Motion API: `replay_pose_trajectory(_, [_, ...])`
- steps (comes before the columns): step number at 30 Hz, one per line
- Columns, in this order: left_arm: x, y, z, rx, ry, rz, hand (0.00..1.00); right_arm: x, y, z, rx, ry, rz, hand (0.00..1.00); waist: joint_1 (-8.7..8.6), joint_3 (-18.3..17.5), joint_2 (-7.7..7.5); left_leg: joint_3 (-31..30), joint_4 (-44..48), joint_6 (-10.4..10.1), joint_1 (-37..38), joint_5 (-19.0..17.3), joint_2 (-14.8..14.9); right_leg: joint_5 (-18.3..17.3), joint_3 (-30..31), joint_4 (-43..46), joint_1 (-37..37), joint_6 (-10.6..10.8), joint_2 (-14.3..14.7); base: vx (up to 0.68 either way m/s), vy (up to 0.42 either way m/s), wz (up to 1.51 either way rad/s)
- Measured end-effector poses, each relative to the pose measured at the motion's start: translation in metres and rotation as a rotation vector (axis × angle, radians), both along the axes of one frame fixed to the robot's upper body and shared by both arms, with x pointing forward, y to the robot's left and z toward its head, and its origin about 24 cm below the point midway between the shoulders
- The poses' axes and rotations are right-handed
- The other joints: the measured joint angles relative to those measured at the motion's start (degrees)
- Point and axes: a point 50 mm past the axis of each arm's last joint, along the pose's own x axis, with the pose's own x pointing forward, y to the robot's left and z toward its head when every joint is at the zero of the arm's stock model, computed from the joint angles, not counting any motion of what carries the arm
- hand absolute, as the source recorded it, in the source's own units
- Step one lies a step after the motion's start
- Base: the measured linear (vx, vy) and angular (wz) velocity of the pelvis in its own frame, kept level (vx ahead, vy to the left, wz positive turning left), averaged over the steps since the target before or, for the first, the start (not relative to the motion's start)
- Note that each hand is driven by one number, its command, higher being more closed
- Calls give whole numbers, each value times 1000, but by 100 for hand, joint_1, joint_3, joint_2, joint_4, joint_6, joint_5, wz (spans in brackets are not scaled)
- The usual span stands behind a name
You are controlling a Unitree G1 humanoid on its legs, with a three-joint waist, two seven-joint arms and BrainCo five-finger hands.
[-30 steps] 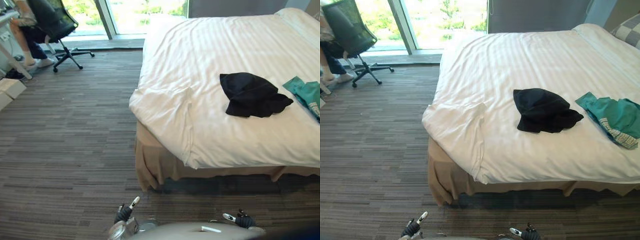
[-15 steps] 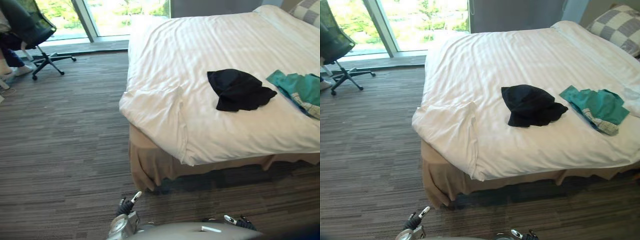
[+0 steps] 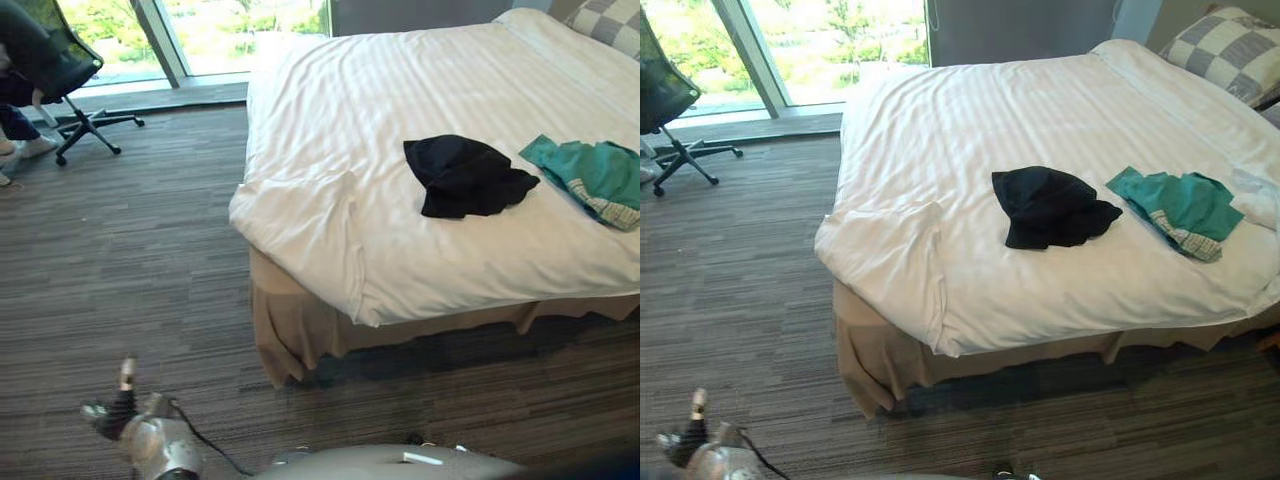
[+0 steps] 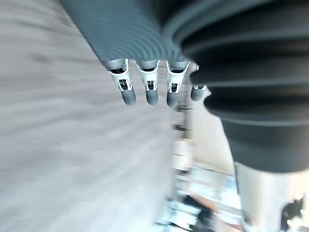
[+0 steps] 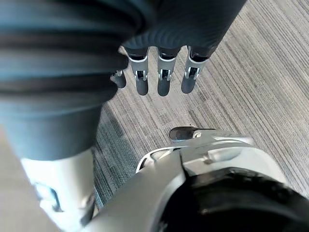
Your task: Tidy the bed and pick cloth on bed and put in laundry
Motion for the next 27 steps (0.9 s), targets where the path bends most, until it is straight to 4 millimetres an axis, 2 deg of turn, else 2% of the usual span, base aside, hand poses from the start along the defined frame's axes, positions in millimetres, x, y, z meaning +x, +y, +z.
replay_pose_trajectory(2, [12, 12, 25, 121, -41, -61, 0, 2, 1, 1, 5, -15, -7, 0, 5, -13, -20, -7, -2, 0, 4, 0, 1, 5, -94, 1, 25, 3, -4, 93, 18, 10])
replay_pose_trajectory(4, [27, 16, 47, 223, -90, -115, 0, 4, 1, 1, 13, -38, -20, 0, 3, -22, -25, 16, -3, 0, 57, 0, -13, 18, -100, -1, 80, 18, -17, 62, 32, 4])
replay_pose_trajectory(6, [57, 14, 74, 329, -131, -189, 0, 6, 1, 2, 15, -49, -16, 0, 1, -96, -18, 81, -3, -6, 81, -5, -29, 47, -86, -6, 87, 15, -34, 14, 43, -10])
replay_pose_trajectory(7, [82, 16, 99, 398, -165, -217, 0, 6, 2, 2, 17, -52, -11, 0, -4, -115, -13, 235, -3, -19, 153, -14, -23, 85, -2, -32, 59, -12, -22, -30, 34, -30])
replay_pose_trajectory(9, [103, 21, 128, 472, -190, -239, 0, 5, 3, 2, 21, -48, -4, 0, -35, -196, 31, 440, 18, -53, 173, -38, -2, 107, 177, -34, -23, -20, 3, -24, 3, -59])
replay_pose_trajectory(10, [122, 22, 157, 559, -195, -263, 0, 4, 3, 2, 21, -43, 5, 0, -83, -291, -1, 628, 22, -71, 223, -53, 7, 145, 293, -33, -41, -29, 25, -8, -26, -65])
replay_pose_trajectory(12, [143, 14, 181, 651, -159, -328, 0, -2, 4, 1, 21, -27, 12, 0, -209, -301, 12, 784, 46, -71, 289, -53, 16, 213, 404, -34, -48, -59, 47, -47, -42, -49])
replay_pose_trajectory(15, [168, -7, 195, 729, -107, -426, 0, -14, 2, 1, 11, -2, 8, 0, -380, -320, 47, 966, 79, -71, 270, -53, 5, 319, 414, -35, -173, -108, 57, -110, -49, -44])
replay_pose_trajectory(17, [180, -19, 198, 776, -41, -480, 0, -21, 2, 2, 8, 10, 0, 0, -472, -326, 66, 1030, 75, -70, 237, -54, 0, 349, 419, -36, -276, -132, 76, -124, -62, -37])
replay_pose_trajectory(19, [190, -32, 195, 830, 52, -561, 0, -34, 0, 3, 5, 39, -18, 0, -502, -335, 106, 1110, 37, -70, 236, -54, 14, 353, 465, -36, -358, -138, 125, -109, -65, -25])
replay_pose_trajectory(24, [204, -52, 187, 934, 233, -708, 0, -51, 0, 4, 23, 78, 0, 0, -555, -317, 180, 1146, 10, -67, 154, -42, 34, 394, 528, -37, -542, -231, 173, -106, -48, -14])
replay_pose_trajectory(27, [209, -53, 182, 1016, 402, -787, 0, -50, 0, 5, 36, 69, 14, 0, -662, -297, 178, 1287, 0, -94, -56, -61, 31, 367, 604, -38, -801, -247, 170, -147, -29, -17])
